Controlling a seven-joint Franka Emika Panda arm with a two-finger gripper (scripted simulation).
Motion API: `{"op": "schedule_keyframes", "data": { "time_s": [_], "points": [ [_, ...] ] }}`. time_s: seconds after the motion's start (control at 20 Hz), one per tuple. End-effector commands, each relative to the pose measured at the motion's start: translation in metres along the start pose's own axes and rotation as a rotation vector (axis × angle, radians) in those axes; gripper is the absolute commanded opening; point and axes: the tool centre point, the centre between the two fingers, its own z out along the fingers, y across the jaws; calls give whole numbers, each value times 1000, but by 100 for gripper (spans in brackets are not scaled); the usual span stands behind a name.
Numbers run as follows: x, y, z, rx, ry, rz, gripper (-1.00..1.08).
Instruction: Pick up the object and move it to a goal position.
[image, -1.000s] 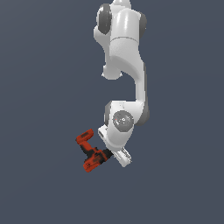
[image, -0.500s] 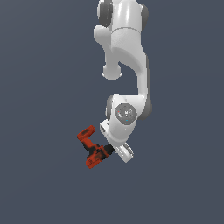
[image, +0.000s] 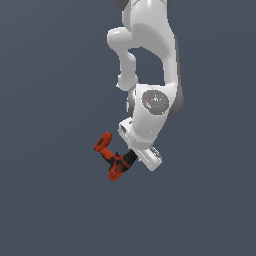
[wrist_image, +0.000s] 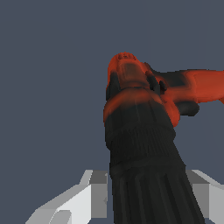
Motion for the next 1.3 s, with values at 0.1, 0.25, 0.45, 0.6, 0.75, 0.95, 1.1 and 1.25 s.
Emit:
{"op": "schedule_keyframes", "data": {
  "time_s": [0.1,0.25,0.45,0.6,0.75,0.95,1.1,1.25],
  "points": [
    [-16,9,-48,8,4,1,-100],
    [-28,17,-78,8,4,1,-100],
    [-45,27,-121,7,4,1,-100],
    [-59,35,-155,7,5,1,-100],
    [-72,42,-189,7,5,2,-100],
    [-90,53,-234,6,7,2,-100],
    [-102,60,-268,6,7,2,-100],
    [-114,66,-299,6,8,3,-100]
  ]
}}
